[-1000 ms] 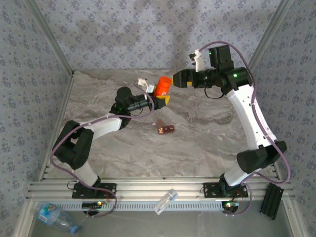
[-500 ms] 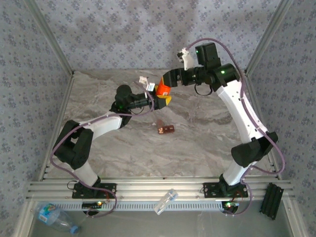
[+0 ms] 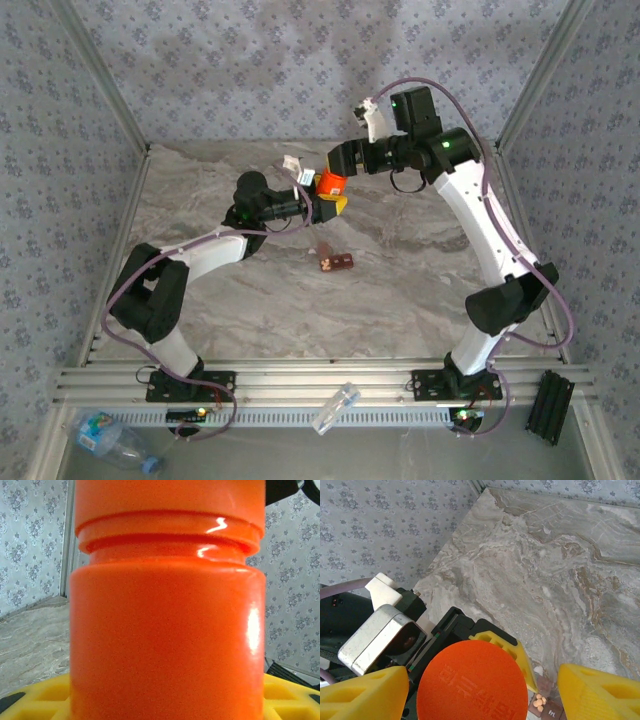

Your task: Sort the pills into containers

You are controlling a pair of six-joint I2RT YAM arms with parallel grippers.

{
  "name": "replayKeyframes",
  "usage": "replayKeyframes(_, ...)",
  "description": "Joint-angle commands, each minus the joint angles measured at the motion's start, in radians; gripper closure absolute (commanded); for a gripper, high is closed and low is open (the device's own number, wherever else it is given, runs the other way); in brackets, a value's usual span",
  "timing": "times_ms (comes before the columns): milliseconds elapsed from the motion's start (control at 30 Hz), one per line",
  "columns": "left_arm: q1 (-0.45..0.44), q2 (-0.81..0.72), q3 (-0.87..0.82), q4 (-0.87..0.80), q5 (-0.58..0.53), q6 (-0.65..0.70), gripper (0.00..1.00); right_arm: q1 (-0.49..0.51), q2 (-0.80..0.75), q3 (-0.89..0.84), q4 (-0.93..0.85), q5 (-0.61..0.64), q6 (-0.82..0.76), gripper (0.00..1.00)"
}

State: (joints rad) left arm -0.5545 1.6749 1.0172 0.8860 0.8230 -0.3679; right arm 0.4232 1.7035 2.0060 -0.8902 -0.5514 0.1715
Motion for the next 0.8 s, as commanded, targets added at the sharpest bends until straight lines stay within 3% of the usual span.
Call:
replayKeyframes(0, -0.001, -0.045, 0.027, 0.024, 0.019, 0.004, 1.00, 0.001, 0.008, 0.036, -0.018, -0.021, -0.002, 0.21)
replayKeyframes(433, 0.000, -0.056, 0.026, 0.022, 0.002, 0.013, 1.00, 0.006, 0.008, 0.030, -0.024, -0.048, 0.004, 0.34)
replayKeyframes(500, 0.001, -0.058, 0.023, 0.025, -0.012, 0.013, 1.00, 0.009, 0.004, 0.022, -0.018, -0.048, 0.005, 0.41)
replayKeyframes(767, 0.002, -0.077, -0.002, 0.071, -0.095, 0.018, 1.00, 0.023, -0.070, -0.126, 0.101, -0.024, 0.044, 0.51)
